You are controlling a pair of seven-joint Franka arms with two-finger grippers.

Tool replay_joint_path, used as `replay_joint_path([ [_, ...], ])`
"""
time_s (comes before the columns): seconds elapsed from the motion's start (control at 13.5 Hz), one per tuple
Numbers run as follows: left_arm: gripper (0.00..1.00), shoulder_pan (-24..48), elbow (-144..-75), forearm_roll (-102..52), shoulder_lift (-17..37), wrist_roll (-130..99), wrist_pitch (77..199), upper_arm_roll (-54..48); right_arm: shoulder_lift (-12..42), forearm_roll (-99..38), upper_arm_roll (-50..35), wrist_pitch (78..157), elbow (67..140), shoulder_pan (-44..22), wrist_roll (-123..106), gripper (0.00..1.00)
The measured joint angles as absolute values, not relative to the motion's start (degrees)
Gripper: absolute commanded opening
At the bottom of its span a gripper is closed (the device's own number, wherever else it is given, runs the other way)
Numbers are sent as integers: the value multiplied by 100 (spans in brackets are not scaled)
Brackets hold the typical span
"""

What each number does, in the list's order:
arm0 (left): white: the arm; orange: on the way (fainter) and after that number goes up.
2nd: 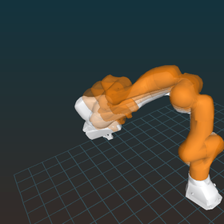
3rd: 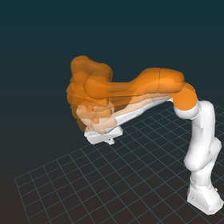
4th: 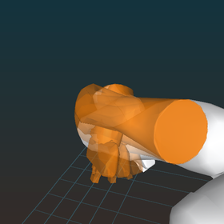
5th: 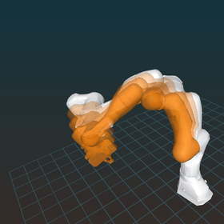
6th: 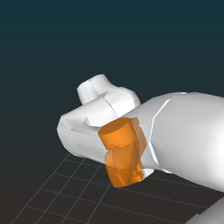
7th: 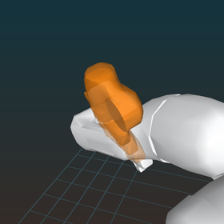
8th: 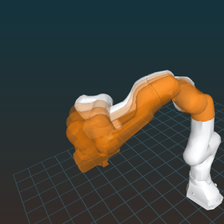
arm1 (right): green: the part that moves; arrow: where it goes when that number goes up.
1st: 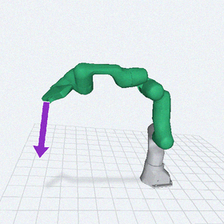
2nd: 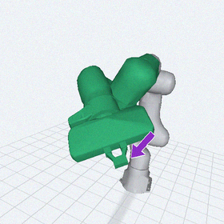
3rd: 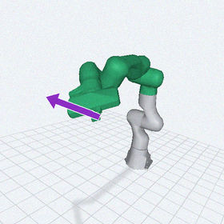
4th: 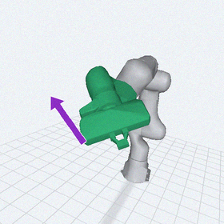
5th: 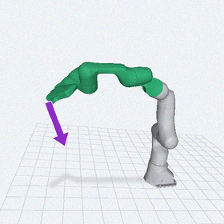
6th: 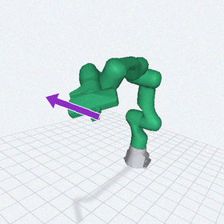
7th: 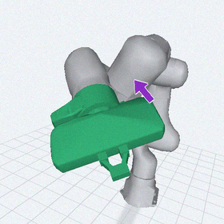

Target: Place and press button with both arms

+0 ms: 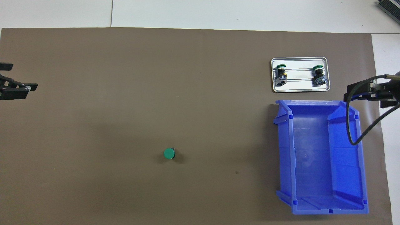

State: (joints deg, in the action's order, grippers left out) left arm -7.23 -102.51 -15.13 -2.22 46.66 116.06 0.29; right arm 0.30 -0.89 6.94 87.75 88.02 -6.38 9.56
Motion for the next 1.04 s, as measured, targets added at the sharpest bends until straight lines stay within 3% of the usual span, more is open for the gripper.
replay_joint_path([
  [0.3, 100, -489, -9345, -1037, -318, 2032, 10199, -112, 30, -89, 694, 8775, 8802, -638, 956, 100],
  [0.67, 100, 715, -8612, 155, -85, 183, 9032, -165, 30, -89, 694, 8775, 8802, -638, 956, 100],
  [1.04, 100, 683, -8594, 138, 27, -114, 8915, -59, 30, -89, 694, 8775, 8802, -638, 956, 100],
])
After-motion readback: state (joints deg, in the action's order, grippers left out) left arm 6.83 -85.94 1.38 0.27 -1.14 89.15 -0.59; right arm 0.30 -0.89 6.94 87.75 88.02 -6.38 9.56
